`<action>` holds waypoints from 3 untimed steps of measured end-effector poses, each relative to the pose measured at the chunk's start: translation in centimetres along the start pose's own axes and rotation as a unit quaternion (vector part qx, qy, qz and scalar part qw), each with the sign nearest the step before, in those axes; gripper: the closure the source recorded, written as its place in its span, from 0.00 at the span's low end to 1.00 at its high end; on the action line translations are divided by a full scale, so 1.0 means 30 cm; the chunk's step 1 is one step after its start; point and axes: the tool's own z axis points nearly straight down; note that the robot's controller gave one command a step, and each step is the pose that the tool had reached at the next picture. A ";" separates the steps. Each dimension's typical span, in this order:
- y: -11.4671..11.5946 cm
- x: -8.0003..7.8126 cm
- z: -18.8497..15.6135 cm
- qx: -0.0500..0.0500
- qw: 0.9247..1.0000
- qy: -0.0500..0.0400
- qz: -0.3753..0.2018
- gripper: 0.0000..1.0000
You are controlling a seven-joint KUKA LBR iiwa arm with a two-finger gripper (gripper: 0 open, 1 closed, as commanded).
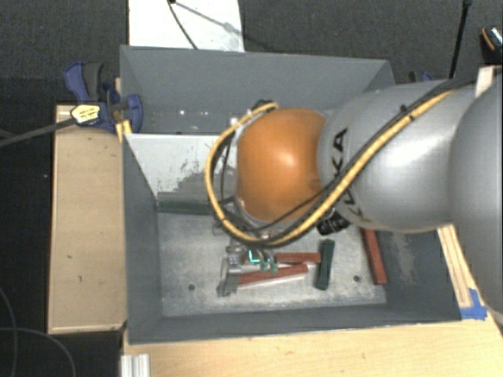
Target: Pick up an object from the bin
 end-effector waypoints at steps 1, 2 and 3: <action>-0.218 -0.078 0.383 0.001 0.984 -0.001 -0.180 0.00; -0.212 -0.081 0.376 0.000 0.984 -0.002 -0.177 1.00; -0.229 -0.115 -0.177 0.000 0.982 -0.008 -0.189 1.00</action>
Offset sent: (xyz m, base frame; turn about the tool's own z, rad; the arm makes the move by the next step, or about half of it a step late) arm 0.0235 -0.0635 -0.1132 -0.3648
